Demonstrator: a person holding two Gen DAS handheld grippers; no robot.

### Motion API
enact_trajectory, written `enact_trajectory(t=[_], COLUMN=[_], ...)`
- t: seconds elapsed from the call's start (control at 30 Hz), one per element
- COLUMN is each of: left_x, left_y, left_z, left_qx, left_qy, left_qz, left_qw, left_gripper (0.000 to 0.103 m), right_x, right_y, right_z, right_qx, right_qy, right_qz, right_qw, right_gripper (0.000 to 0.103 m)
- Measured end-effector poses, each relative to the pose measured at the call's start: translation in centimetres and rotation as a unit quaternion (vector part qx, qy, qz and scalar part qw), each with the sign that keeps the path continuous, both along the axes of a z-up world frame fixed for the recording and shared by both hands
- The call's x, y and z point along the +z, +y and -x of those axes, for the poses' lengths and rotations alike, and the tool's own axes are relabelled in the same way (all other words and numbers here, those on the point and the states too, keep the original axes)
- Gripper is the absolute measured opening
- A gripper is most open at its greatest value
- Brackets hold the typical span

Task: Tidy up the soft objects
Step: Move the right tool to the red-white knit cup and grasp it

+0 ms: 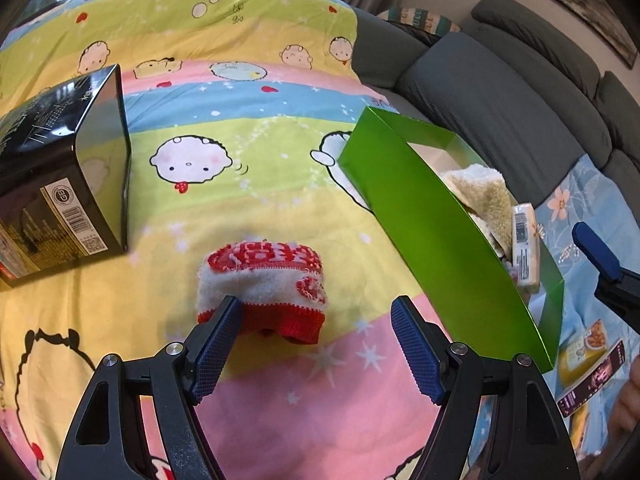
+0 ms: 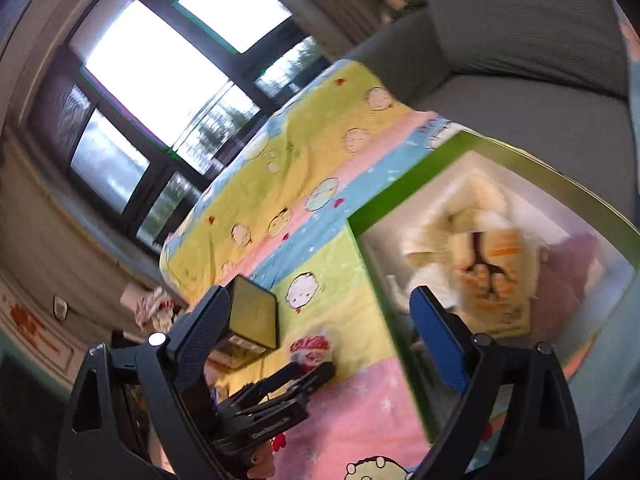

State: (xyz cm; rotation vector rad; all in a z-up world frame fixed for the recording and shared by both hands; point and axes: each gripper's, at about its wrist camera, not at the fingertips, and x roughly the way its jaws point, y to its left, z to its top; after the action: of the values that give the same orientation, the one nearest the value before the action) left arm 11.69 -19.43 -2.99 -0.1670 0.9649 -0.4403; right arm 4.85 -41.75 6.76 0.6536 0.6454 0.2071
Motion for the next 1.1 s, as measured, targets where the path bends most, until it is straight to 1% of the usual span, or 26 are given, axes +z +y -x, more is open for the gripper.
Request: enact_trajectory(t=[0.07, 0.13, 0.17, 0.2, 0.23, 0.27, 0.33, 0.43, 0.5, 0.57, 0.67, 0.73, 0.87, 0.97, 1.03, 1.1], left_x=[-0.1, -0.3, -0.3, -0.3, -0.4, -0.5, -0.5, -0.6, -0.4, -0.1, 0.3, 0.4, -0.3, -0.8, -1.1, -1.4], left_y=[0.2, 0.3, 0.4, 0.6, 0.7, 1.0, 1.6, 2.2, 2.6, 2.8, 3.3, 3.6, 3.8, 3.5, 3.5, 3.4], left_z=[-0.1, -0.1, 0.0, 0.0, 0.1, 0.1, 0.0, 0.1, 0.4, 0.6, 0.7, 0.7, 0.1, -0.1, -0.4, -0.7], left_qx=[0.009, 0.014, 0.017, 0.024, 0.031, 0.036, 0.038, 0.041, 0.045, 0.048, 0.052, 0.057, 0.060, 0.063, 0.062, 0.058], left_qy=[-0.002, -0.005, -0.009, -0.014, -0.017, -0.018, -0.011, 0.001, 0.002, 0.001, -0.005, -0.007, 0.010, 0.010, 0.018, 0.026], left_qz=[-0.006, -0.009, -0.012, -0.018, -0.024, -0.025, -0.005, 0.010, 0.015, 0.018, 0.015, 0.010, 0.011, 0.001, 0.008, 0.023], left_qw=[0.9999, 0.9998, 0.9997, 0.9994, 0.9991, 0.9989, 0.9992, 0.9991, 0.9989, 0.9987, 0.9985, 0.9983, 0.9981, 0.9979, 0.9979, 0.9977], left_gripper=[0.077, 0.074, 0.065, 0.051, 0.046, 0.043, 0.042, 0.042, 0.042, 0.042, 0.042, 0.042, 0.042, 0.042, 0.042, 0.042], right_x=[-0.2, -0.8, -1.3, -1.7, -2.2, -2.6, -3.3, -4.9, -5.9, -6.8, -7.5, -7.8, -8.8, -9.4, -9.7, -10.2], right_y=[1.4, 2.3, 3.1, 3.5, 4.0, 4.6, 5.5, 7.4, 8.5, 9.3, 10.0, 10.2, 10.4, 10.7, 10.6, 10.4], right_z=[-0.8, -1.6, -2.4, -2.9, -3.4, -3.9, -4.6, -6.1, -7.0, -7.6, -8.4, -8.9, -9.7, -10.2, -10.4, -10.8], right_qx=[0.012, 0.031, 0.047, 0.057, 0.065, 0.072, 0.086, 0.109, 0.113, 0.116, 0.121, 0.125, 0.134, 0.127, 0.124, 0.123], right_qy=[0.014, 0.023, 0.034, 0.045, 0.055, 0.063, 0.076, 0.108, 0.132, 0.151, 0.165, 0.175, 0.194, 0.210, 0.219, 0.229], right_qz=[0.014, 0.015, 0.012, 0.009, 0.006, 0.004, 0.004, 0.018, 0.034, 0.046, 0.054, 0.054, 0.051, 0.068, 0.079, 0.078], right_qw=[1.000, 0.999, 0.998, 0.997, 0.996, 0.995, 0.993, 0.988, 0.984, 0.981, 0.977, 0.975, 0.970, 0.967, 0.965, 0.963], right_gripper=[0.092, 0.087, 0.084, 0.077, 0.071, 0.069, 0.057, 0.049, 0.046, 0.045, 0.044, 0.046, 0.046, 0.047, 0.048, 0.050])
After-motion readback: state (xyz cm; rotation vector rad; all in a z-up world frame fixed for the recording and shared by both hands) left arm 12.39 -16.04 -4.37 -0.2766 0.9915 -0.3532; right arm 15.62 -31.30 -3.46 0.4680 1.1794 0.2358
